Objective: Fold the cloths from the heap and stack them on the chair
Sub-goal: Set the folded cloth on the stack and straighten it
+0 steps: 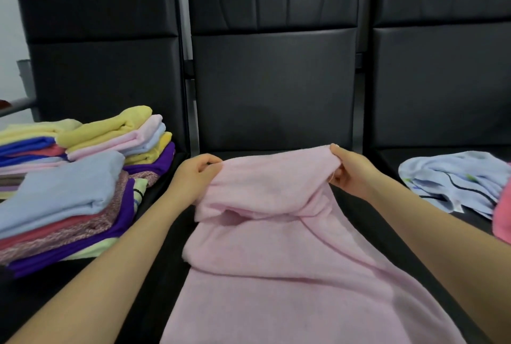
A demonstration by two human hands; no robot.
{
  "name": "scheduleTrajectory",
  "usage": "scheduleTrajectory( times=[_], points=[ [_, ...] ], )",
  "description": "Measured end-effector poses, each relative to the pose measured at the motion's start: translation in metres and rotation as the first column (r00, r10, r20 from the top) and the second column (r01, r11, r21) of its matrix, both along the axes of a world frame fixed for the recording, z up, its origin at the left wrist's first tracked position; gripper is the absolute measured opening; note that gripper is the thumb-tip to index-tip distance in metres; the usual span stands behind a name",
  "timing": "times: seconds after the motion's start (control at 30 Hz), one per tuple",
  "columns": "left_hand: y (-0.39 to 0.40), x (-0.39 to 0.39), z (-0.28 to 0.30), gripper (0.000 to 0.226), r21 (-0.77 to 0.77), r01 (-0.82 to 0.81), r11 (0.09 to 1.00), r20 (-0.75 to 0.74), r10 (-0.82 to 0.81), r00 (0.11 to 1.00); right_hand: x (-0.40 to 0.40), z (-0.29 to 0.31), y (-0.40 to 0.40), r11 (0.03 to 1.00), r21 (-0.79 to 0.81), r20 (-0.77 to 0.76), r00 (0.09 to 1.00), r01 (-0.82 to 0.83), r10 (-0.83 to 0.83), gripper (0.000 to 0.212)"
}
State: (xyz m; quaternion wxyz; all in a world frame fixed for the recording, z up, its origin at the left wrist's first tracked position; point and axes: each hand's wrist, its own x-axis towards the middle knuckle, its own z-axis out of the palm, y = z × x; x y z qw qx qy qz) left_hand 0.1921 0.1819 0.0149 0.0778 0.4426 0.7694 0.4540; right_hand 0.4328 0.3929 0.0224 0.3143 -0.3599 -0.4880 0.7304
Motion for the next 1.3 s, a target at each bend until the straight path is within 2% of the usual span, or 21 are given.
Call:
scheduleTrajectory(
  times=[0.1,0.2,0.33,0.43,0.5,0.6,0.7,0.8,0.87,0.93,1.07,1.13,1.2,1.3],
  points=[
    [0.023,-0.021,0.012,0.012,-0.072,-0.060,0.996,-0.242,0.041,0.969,-0.017,0.012,0.016,0.982,0.178,0.218,0.970,0.067,-0.106,0.021],
    [0.062,-0.047,0.031,0.016,-0.063,-0.177,0.982,-0.385,0.140,0.912,-0.042,0.027,0.041,0.928,0.362,0.345,0.913,0.085,-0.218,0.030],
    [0.115,-0.060,0.033,0.016,-0.126,-0.359,0.925,-0.578,0.225,0.784,-0.074,0.019,0.075,0.922,0.330,0.413,0.847,0.204,-0.335,0.023],
    [0.133,-0.054,0.017,0.022,-0.176,-0.431,0.885,-0.691,0.201,0.694,-0.079,0.005,0.078,0.946,0.244,0.463,0.832,0.213,-0.306,0.010],
    [0.133,-0.039,0.004,0.033,-0.240,-0.443,0.864,-0.599,0.227,0.768,-0.072,-0.008,0.066,0.951,0.250,0.492,0.822,0.182,-0.286,0.012],
    [0.106,0.004,-0.008,0.037,-0.232,-0.347,0.909,-0.368,0.248,0.896,-0.049,-0.017,0.030,0.938,0.317,0.451,0.847,0.143,-0.282,0.019],
    [0.064,0.040,-0.015,0.024,-0.182,-0.174,0.968,-0.268,0.122,0.956,-0.018,-0.008,-0.022,0.935,0.354,0.454,0.876,-0.008,-0.164,0.012],
    [0.011,0.079,-0.017,0.017,-0.172,0.022,0.985,-0.143,-0.047,0.989,0.015,0.004,-0.076,0.864,0.433,0.504,0.864,-0.258,0.005,0.017],
    [-0.025,0.104,-0.017,0.022,-0.214,0.110,0.971,-0.100,-0.134,0.986,0.035,0.009,-0.108,0.772,0.467,0.570,0.814,-0.431,0.109,0.021],
    [-0.059,0.120,-0.019,0.026,-0.310,0.217,0.926,-0.122,-0.265,0.957,0.049,0.012,-0.132,0.649,0.472,0.661,0.727,-0.596,0.187,0.024],
    [-0.096,0.128,-0.026,0.033,-0.589,0.329,0.739,-0.226,-0.541,0.810,0.064,0.006,-0.159,0.392,0.354,0.866,0.456,-0.849,0.204,0.030],
    [-0.105,0.131,-0.031,0.019,-0.578,0.351,0.737,-0.256,-0.572,0.780,0.073,-0.003,-0.167,0.271,0.268,0.948,0.304,-0.925,0.099,0.042],
    [-0.108,0.133,-0.034,0.016,-0.554,0.351,0.755,-0.336,-0.589,0.735,0.078,-0.009,-0.170,0.217,0.224,0.970,0.239,-0.950,0.043,0.044],
    [-0.106,0.138,-0.033,0.018,-0.542,0.281,0.792,-0.422,-0.546,0.724,0.076,-0.009,-0.171,0.233,0.234,0.964,0.256,-0.944,0.072,0.026]
  ],
)
